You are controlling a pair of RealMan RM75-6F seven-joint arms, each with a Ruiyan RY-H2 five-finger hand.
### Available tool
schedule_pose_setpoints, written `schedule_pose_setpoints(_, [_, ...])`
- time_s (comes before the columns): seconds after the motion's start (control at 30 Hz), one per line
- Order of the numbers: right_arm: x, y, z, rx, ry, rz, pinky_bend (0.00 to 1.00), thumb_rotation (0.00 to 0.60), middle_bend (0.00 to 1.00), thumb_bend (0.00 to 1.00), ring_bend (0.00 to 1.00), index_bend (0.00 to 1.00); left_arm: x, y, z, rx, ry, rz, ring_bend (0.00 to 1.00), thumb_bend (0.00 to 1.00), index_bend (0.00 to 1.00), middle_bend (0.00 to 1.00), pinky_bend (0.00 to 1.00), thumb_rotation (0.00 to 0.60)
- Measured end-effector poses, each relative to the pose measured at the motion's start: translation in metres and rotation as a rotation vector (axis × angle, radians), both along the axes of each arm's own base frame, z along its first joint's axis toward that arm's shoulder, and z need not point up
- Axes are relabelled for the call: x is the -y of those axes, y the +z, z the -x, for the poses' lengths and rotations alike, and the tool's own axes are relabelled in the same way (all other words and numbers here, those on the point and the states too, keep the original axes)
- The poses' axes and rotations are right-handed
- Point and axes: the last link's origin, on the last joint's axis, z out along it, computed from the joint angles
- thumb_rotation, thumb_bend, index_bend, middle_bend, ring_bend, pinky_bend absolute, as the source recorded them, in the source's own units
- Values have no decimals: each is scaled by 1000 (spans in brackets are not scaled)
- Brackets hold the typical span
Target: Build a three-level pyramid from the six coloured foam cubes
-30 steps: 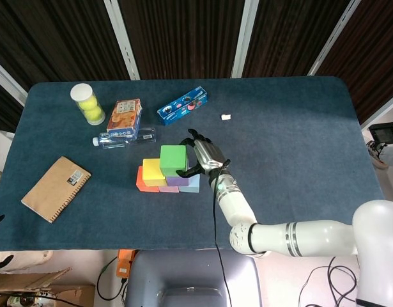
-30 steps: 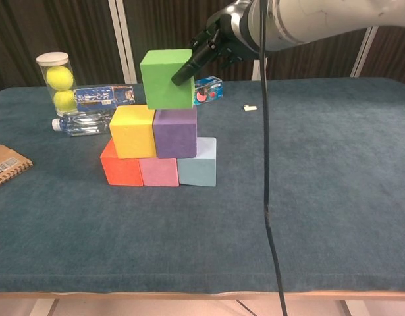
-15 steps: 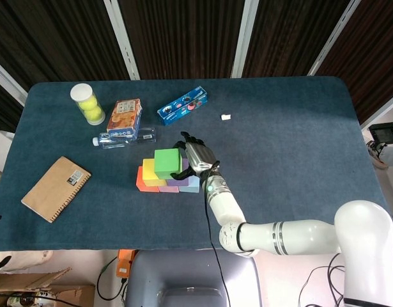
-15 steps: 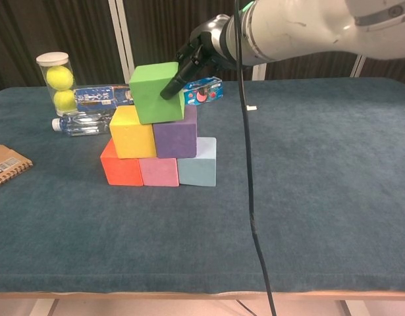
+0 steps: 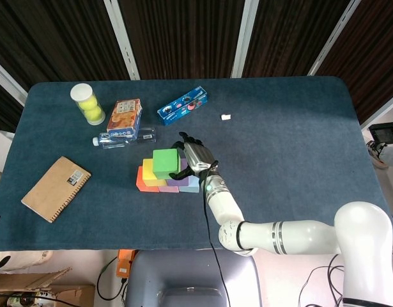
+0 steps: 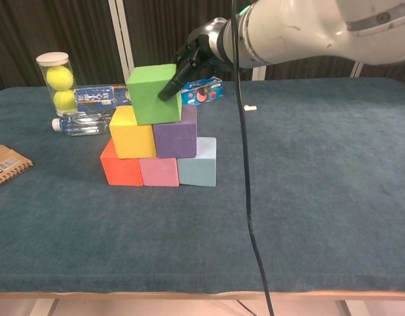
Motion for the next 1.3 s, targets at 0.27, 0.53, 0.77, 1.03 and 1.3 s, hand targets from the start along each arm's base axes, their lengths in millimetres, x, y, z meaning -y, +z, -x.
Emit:
schedule_pose_setpoints(0.27, [0,-2,1,-5,1,-10,0,600,0,156,0,295,0,0,1,2,3,-1,0,214,67,17,96,600])
schedule_pose_setpoints(0.53, [0,-3,1,-11,0,-25,0,600,0,156,0,180,0,1,1,3,3,-3,0,214,67,17,96,600])
schedule_pose_setpoints(0.77, [-1,0,1,-5,1,-30,0,600,0,157,0,93,0,1,1,4,1,-3,0,214,67,17,96,600])
schedule_pose_setpoints(1.03, [-10,20,3,26,34,-28,0,600,0,156,0,0,0,4,-3,12,-20,-23,0,208,65,17,96,600])
schedule_pose_setpoints(1.3, [-25,73,48,-35,133,116,0,600,0,156,0,0,4,16,-23,44,-100,-106,0,178,46,8,96,600])
